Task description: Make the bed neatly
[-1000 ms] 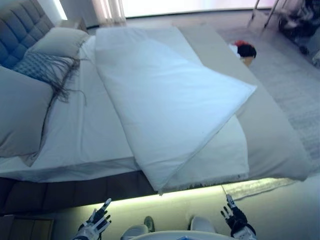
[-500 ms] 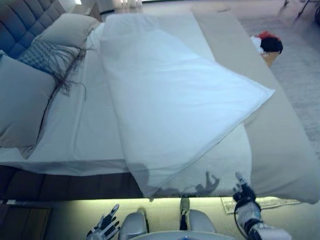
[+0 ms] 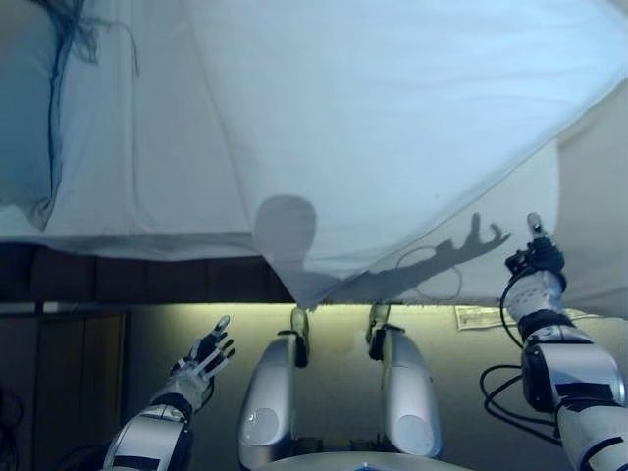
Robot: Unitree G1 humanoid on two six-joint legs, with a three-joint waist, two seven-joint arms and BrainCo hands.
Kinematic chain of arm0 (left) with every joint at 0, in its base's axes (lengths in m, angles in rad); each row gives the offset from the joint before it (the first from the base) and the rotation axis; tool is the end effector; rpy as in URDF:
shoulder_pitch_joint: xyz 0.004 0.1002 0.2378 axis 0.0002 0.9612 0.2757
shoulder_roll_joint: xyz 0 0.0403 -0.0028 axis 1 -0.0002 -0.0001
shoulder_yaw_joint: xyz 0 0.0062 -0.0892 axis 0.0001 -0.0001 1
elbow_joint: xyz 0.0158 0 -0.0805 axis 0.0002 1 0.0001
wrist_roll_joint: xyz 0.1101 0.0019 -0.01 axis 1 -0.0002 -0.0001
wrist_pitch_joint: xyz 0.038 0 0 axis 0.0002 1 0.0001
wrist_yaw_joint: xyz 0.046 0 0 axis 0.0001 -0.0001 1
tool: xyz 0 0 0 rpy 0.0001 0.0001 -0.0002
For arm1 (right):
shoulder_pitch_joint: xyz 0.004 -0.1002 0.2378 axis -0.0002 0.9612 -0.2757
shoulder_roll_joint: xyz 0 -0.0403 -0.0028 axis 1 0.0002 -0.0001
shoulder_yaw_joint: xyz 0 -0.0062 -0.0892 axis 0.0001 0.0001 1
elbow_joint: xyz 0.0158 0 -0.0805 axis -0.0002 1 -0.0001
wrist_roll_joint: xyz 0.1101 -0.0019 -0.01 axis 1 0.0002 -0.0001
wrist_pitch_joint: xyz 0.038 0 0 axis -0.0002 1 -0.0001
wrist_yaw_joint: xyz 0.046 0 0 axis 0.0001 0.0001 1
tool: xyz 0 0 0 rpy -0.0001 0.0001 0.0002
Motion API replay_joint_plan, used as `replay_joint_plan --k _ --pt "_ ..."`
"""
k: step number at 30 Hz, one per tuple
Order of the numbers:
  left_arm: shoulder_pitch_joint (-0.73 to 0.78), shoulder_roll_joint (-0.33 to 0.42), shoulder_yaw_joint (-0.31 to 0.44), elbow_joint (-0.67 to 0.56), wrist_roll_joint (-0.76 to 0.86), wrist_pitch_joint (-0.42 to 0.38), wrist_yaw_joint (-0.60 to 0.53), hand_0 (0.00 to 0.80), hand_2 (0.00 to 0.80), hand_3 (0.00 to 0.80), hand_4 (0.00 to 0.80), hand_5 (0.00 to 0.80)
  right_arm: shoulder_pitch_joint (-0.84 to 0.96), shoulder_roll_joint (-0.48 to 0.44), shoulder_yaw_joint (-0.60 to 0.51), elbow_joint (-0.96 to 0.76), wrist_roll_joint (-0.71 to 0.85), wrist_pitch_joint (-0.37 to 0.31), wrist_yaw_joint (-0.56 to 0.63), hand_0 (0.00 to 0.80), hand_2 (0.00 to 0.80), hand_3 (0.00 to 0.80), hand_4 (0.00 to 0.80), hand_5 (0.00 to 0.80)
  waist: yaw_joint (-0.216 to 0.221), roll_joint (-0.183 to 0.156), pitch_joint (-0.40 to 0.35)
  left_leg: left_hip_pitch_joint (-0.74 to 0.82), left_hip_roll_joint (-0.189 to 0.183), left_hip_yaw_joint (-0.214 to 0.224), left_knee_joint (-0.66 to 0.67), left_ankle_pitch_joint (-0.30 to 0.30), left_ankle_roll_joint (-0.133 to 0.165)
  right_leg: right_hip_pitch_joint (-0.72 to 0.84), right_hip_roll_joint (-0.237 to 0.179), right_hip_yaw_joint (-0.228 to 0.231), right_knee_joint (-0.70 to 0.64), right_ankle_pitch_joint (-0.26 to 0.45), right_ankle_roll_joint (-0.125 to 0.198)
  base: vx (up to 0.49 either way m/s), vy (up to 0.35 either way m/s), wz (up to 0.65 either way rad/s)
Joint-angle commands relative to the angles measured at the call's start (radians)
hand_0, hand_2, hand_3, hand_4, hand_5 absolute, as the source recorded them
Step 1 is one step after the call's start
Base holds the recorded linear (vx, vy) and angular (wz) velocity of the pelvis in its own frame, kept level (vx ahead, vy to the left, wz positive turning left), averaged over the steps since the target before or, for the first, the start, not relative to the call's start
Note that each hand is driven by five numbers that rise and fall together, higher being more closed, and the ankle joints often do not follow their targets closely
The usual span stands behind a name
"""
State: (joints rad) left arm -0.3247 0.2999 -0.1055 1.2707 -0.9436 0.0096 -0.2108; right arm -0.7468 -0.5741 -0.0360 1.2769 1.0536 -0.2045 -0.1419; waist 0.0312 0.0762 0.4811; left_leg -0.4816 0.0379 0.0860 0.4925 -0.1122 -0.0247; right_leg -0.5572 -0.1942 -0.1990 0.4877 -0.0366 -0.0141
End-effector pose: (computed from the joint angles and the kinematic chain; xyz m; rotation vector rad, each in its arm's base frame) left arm 0.1825 0.2364 -0.0688 -0.6026 0.7639 0.3030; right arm 0.2898 -0.3115 0.0786 0.5632 0.0932 -0.7417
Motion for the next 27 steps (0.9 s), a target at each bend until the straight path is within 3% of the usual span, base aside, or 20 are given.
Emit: replay_joint_plan --k 1,6,10,27 --pt "0.049 0.018 -0.027 -0.016 -0.043 -0.028 -0.015 0.0 0.0 0.0 0.0 0.0 -0.032 -0.067 0.043 -0.022 -0.023 0.012 0.047 0.0 0.0 0.0 0.0 0.0 0.02 -0.017 -0.013 -0.058 -0.003 -0.002 0.099 -0.053 0.014 0.019 -0.055 0.019 0.015 -0.008 0.075 -0.006 0.013 0.09" --pt "0.071 0.028 -0.03 -0.064 -0.083 -0.027 -0.02 0.0 0.0 0.0 0.0 0.0 -0.125 -0.152 0.111 -0.036 -0.072 0.077 0.109 0.0 0.0 0.0 0.0 0.0 0.027 0.004 0.031 -0.147 -0.008 -0.002 0.151 -0.057 0.024 -0.072 -0.054 0.031 0.088 -0.024 0.063 0.008 0.022 0.09" --pt "0.096 0.034 -0.027 -0.093 -0.109 -0.031 -0.021 0.0 0.0 0.0 0.0 0.0 -0.178 -0.189 0.149 -0.043 -0.081 0.086 0.127 0.0 0.0 0.0 0.0 0.0 0.037 0.016 0.039 -0.187 -0.002 -0.013 0.184 -0.087 0.023 -0.119 -0.048 0.044 0.138 -0.06 0.069 0.104 0.005 0.02" --pt "0.232 0.048 -0.047 -0.249 -0.189 -0.069 -0.063 0.0 0.0 0.0 0.0 0.0 -0.469 -0.337 0.335 -0.112 -0.146 0.147 0.126 0.0 0.0 0.0 0.0 0.0 0.087 0.072 0.039 -0.336 -0.016 -0.049 0.15 -0.021 0.023 -0.295 -0.04 0.06 0.186 -0.062 0.052 0.016 -0.006 0.04"
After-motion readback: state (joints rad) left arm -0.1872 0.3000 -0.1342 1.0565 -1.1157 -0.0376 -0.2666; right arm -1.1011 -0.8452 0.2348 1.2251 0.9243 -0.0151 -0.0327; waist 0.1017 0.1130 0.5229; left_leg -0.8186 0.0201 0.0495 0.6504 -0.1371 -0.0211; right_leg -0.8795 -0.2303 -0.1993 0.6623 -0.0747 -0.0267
